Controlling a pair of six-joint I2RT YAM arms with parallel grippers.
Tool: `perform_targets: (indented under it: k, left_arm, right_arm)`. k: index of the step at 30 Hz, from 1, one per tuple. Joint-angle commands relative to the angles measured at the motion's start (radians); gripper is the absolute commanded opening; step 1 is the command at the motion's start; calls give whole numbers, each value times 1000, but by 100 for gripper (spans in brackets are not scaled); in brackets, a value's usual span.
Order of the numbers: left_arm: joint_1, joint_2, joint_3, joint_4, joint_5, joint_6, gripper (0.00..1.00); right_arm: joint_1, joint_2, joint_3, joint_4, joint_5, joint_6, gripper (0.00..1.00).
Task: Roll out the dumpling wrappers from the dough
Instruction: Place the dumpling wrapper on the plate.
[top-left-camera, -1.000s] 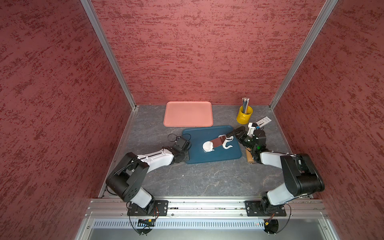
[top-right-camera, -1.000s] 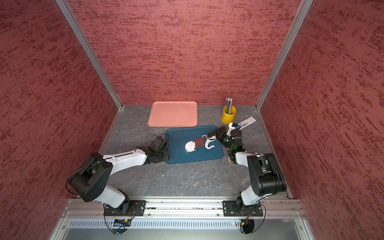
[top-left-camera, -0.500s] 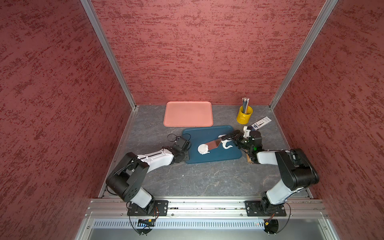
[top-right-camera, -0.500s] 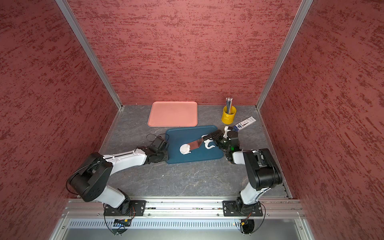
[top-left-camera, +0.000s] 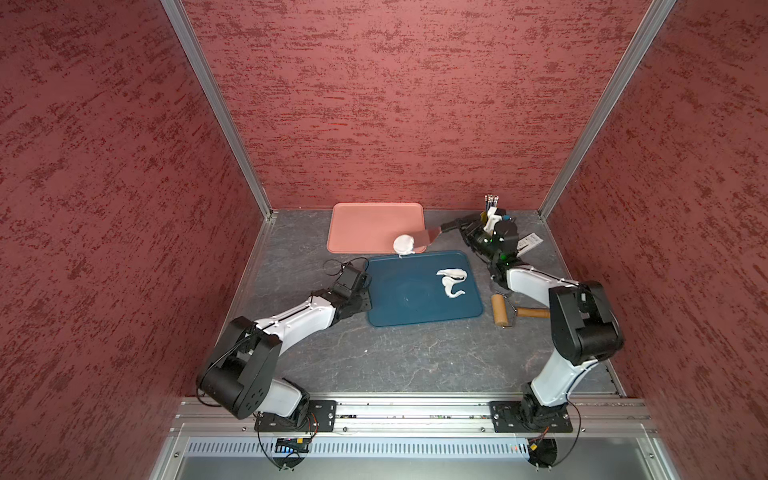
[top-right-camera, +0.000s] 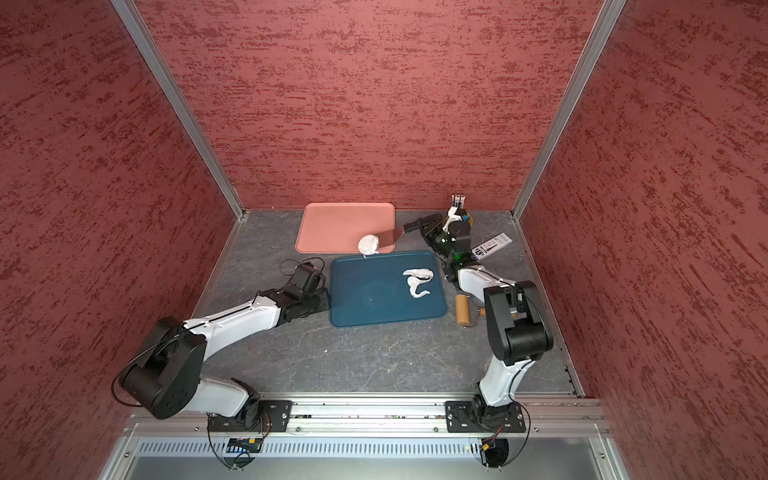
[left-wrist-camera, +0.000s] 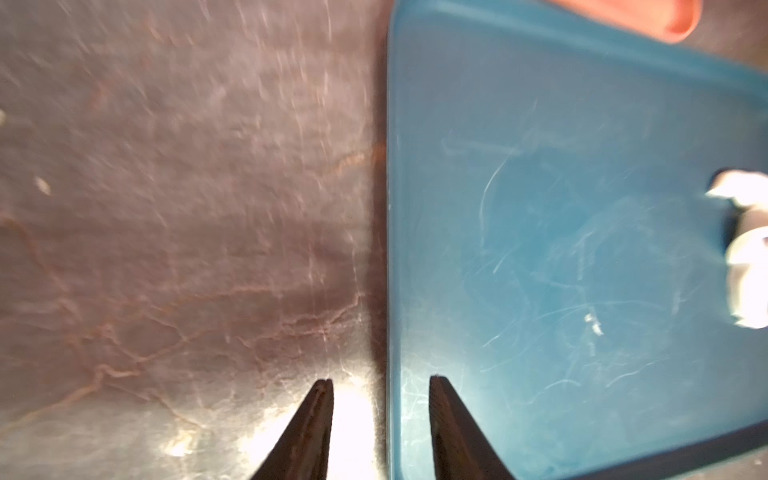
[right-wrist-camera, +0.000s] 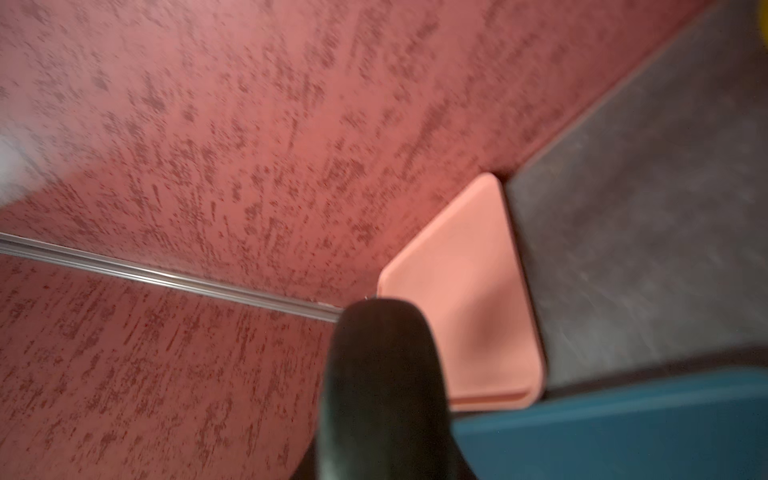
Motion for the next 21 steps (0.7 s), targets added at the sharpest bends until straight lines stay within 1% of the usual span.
perform_targets:
  k: [1,3,7,10,13,15,21]
  left_arm:
    - [26,-35,37,29,0,46,43]
    - [38,-38,52,29,-15,57,43]
    - [62,-43,74,39,-25,59,44]
    - [70,-51,80,48,-44,58,45]
    - [79,-56,71,70,-39,57,45]
    - [83,-54,68,74,-37,56,45]
    - [94,-71,36,94,-65,44,47]
  right_arm:
    - [55,90,212,-148,131,-141,0]
    - [85,169,351,-232,175,-184,0]
    - [139,347,625,-404,200,-258,0]
    - [187,434,775,-528,274,-362,0]
    - [207,481,864,-592,304,-441,0]
    - [210,491,895,-641,334,-490,0]
    - [230,439,896,-684,426,-690,0]
